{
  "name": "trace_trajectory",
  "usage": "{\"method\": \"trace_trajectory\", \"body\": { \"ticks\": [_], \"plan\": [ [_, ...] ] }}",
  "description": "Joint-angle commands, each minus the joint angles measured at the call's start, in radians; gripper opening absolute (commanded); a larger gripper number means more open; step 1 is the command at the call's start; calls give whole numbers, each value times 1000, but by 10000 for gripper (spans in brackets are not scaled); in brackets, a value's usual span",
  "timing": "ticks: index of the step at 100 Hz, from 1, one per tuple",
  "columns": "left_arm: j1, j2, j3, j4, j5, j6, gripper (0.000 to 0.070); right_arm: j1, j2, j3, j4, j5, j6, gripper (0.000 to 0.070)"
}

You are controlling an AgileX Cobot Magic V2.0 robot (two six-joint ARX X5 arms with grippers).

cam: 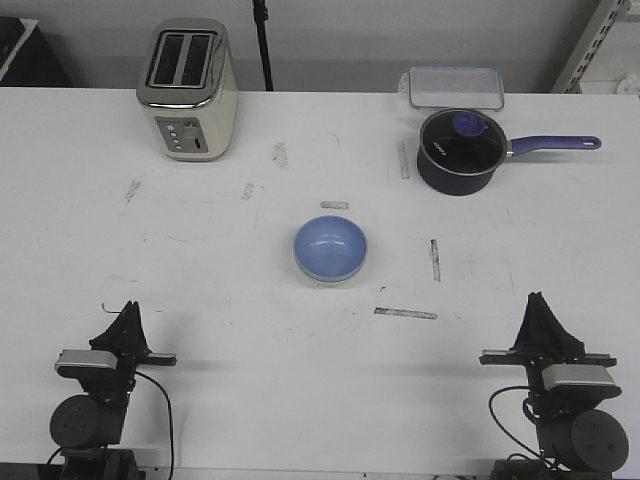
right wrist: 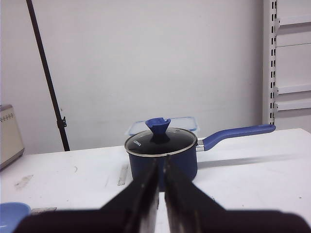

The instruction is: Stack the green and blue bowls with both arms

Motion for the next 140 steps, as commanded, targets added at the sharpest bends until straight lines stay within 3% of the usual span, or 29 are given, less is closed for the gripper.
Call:
{"method": "trace_trajectory", "body": {
  "ticks": [1,30,57,73,105,140],
  "plan": [
    [0,-2,-23,16,-1,9,2,0,-1,3,11,0,9,11],
    [0,-2,-23,16,-1,9,2,0,-1,2,11,2,8,12],
    [0,-2,-23,16,-1,9,2,1,-8,-66,17,-65,-15,11],
    [0,-2,-23,16,-1,9,2,1,-24,-177,103,-66,-82,11],
    [0,-2,-23,16,-1,9,2,1,-149,-333,150,-50,-81,12],
    [0,-2,-23,16,-1,8,2,-1,-150,-333,119,-22,-81,11]
  ]
}}
